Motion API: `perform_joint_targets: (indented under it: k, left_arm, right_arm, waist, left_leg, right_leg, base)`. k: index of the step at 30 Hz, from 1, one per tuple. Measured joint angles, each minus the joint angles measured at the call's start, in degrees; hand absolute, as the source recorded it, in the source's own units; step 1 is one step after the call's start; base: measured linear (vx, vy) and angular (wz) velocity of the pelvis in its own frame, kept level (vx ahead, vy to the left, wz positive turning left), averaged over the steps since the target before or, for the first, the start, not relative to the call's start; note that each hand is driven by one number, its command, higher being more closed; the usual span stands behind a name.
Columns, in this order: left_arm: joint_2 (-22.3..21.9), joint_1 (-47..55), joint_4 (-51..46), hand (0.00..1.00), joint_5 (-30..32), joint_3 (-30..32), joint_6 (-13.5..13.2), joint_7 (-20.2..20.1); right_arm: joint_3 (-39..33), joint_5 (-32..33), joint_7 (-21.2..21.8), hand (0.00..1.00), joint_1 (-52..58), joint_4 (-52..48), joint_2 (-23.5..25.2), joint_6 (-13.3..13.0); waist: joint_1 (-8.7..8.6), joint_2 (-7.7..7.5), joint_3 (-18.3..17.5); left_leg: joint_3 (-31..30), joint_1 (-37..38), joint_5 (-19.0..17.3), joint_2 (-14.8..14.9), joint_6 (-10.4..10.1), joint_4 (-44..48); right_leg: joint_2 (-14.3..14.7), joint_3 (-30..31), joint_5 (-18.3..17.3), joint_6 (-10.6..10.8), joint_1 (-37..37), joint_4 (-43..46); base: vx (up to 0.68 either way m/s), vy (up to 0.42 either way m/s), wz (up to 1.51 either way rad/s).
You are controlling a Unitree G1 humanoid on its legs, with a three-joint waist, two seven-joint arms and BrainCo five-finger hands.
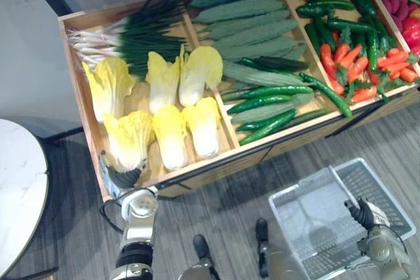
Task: Pick vegetable in the basket
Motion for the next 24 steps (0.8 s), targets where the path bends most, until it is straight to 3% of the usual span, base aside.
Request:
perform_joint_targets:
  k: [16, 22, 23, 24]
  left_arm:
    - [1.25, -6.36, 6.79, 0.0, -0.82, 0.72, 0.79, 0.07]
    - [2.06, -7.7, 9.24, 0.0, -0.81, 1.2, 0.74, 1.88]
    - [2.24, -8.06, 9.85, 1.0, -0.81, 1.19, 0.74, 2.06]
    - [2.34, -8.42, 10.34, 1.0, -0.81, 1.19, 0.75, 2.19]
  right_arm:
    - [1.25, 0.05, -0.36, 1.0, -1.89, -0.06, -0.78, -0.22]
    - [3.5, 0.06, -0.82, 1.0, -1.96, -0.07, -1.5, -1.1]
    - [3.77, 0.06, -1.14, 1.0, -1.96, -0.07, -1.54, -1.12]
    - [3.84, 0.06, -1.21, 1.0, -1.96, -0.07, -1.57, -1.17]
  waist:
    - [-0.01, -0.51, 2.04]
    - [-0.04, -0.58, 2.23]
    - [-0.03, -0.61, 2.24]
    - [-0.02, -0.63, 2.25]
  left_leg:
    - [1.35, -1.4, -0.01, -0.01, -0.01, 0.0]
    - [1.65, -1.43, -0.15, 0.29, -0.22, 0.0]
    - [1.7, -1.45, -0.17, 0.31, -0.25, 0.0]
    - [1.73, -1.47, -0.17, 0.31, -0.25, 0.0]
  right_leg:
    - [0.25, 1.51, 0.41, -0.01, -2.22, -0.02]
    - [0.66, 1.99, 0.53, -0.15, -2.74, -0.01]
    - [0.69, 2.1, 0.59, -0.23, -2.81, -0.01]
    - [0.7, 2.17, 0.63, -0.27, -2.86, -0.01]
  base:
    - [0.01, -0.003, -0.04]
    - [0.04, -0.015, -0.08]
    - [0.01, -0.018, -0.05]
    - [0.0, -0.017, -0.04]
